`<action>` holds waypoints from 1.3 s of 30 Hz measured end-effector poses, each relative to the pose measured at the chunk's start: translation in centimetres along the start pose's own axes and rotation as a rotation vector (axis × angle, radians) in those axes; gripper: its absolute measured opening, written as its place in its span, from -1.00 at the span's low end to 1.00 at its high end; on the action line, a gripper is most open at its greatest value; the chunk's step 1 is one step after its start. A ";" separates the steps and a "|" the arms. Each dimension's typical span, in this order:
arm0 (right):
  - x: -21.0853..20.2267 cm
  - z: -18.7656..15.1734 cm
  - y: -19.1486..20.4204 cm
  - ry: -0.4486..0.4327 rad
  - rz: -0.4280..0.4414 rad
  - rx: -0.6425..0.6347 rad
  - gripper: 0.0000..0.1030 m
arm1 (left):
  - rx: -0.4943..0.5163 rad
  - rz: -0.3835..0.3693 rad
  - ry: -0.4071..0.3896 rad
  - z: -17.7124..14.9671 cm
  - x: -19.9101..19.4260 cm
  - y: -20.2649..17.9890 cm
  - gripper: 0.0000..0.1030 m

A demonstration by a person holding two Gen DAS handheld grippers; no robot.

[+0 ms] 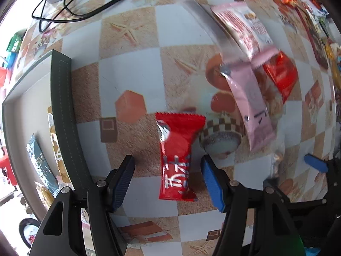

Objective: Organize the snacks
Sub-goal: 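Grasp the red candy with left gripper while right grasps the clear stick packet, then lift the red candy with left gripper while right lifts the stick packet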

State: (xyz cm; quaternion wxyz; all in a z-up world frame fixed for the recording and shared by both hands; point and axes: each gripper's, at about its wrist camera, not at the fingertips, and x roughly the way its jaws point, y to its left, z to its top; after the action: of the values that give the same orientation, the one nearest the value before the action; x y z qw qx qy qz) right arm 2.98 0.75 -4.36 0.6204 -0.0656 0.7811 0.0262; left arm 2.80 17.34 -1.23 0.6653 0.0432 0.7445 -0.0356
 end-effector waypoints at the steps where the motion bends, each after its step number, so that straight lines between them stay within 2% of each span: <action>1: 0.0 0.1 0.0 0.012 0.000 0.004 1.00 | 0.000 -0.001 -0.005 -0.3 0.1 -0.8 0.33; 3: 0.2 0.1 -0.1 0.038 0.009 0.032 1.00 | -0.003 -0.001 -0.003 0.6 1.1 -0.7 0.33; 6: 0.0 -0.1 0.2 0.030 0.022 0.045 0.99 | -0.005 -0.003 -0.002 0.6 1.2 -1.0 0.32; 8: -0.5 -0.4 0.6 0.008 0.005 0.025 0.84 | 0.005 -0.018 -0.007 0.2 0.6 -1.4 0.14; 10: -1.2 -0.6 1.2 -0.020 -0.002 -0.005 0.53 | 0.027 -0.019 -0.015 0.1 0.3 -1.8 -0.21; 11: -1.5 -0.6 1.3 -0.027 -0.002 -0.010 0.43 | 0.037 -0.022 -0.016 0.0 0.3 -2.1 -0.29; 12: -1.8 -0.5 1.4 -0.036 -0.001 -0.010 0.23 | 0.043 -0.020 -0.015 0.2 -0.4 -2.1 -0.47; 13: -2.1 -0.5 1.4 -0.043 0.001 -0.007 -0.06 | 0.048 -0.025 -0.013 0.3 -0.7 -2.1 -0.56; 14: -2.3 -0.4 1.4 -0.050 0.002 -0.006 -0.27 | 0.051 -0.027 -0.011 0.1 -0.7 -2.1 -0.56; 15: -2.5 -0.3 1.3 -0.049 0.015 -0.002 -0.68 | 0.054 -0.034 -0.008 -0.2 -0.9 -2.0 -0.56; 22: -3.1 -0.8 -0.3 -0.032 0.125 0.042 -0.68 | 0.087 -0.057 -0.058 -2.4 -2.4 -1.6 -0.56; 31: -4.4 -2.5 -1.2 -0.044 0.175 0.071 -0.68 | 0.153 -0.060 -0.126 -5.9 -5.5 -1.4 -0.56; 39: -6.3 -2.1 -0.5 -0.064 0.189 0.065 -0.68 | 0.144 -0.054 -0.163 -6.5 -7.3 -0.1 -0.56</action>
State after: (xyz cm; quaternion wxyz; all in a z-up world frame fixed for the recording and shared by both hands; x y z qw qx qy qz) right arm 2.41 0.43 2.30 0.6417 0.0295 0.7639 0.0616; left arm -2.79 17.85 6.72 0.7177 0.0676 0.6843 -0.1102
